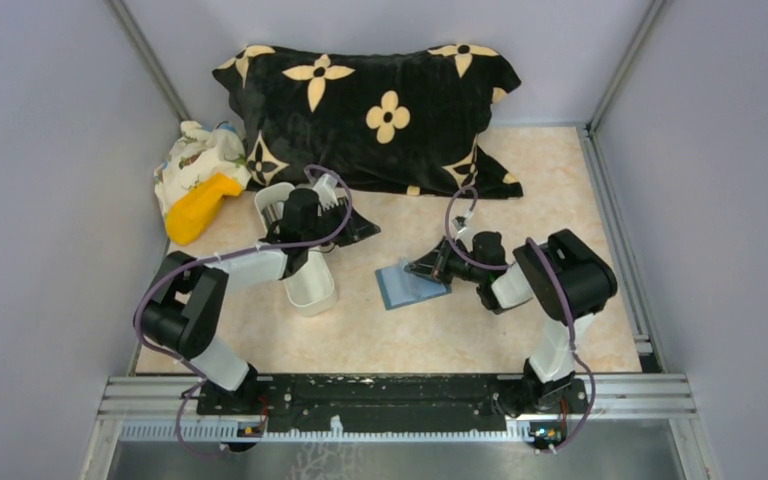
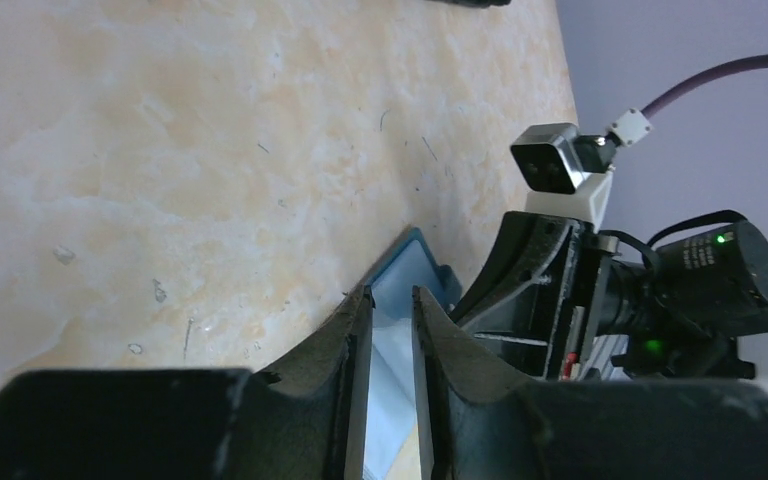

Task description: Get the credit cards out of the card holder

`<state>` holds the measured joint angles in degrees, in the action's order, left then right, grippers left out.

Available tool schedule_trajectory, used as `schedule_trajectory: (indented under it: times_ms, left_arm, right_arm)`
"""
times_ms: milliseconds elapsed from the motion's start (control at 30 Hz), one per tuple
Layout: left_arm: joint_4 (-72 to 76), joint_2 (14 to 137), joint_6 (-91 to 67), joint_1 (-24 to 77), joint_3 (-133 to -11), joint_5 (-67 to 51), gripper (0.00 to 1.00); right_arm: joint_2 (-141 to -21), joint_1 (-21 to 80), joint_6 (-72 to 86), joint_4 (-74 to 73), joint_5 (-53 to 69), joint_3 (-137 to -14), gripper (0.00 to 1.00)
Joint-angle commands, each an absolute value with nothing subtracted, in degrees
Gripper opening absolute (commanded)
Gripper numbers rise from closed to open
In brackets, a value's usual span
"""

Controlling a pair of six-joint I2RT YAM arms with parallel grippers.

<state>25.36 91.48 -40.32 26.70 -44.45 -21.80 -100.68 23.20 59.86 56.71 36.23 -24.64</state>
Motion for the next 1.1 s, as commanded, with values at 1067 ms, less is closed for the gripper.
schedule_trajectory:
  times_ms: [1067]
  left_arm:
    - [38.8, 103.0, -50.0, 39.0, -39.6, -26.7, 0.22]
  right_arm:
    - [-115.3, 20.4, 77.3, 98.8, 41.3, -19.4, 0.0]
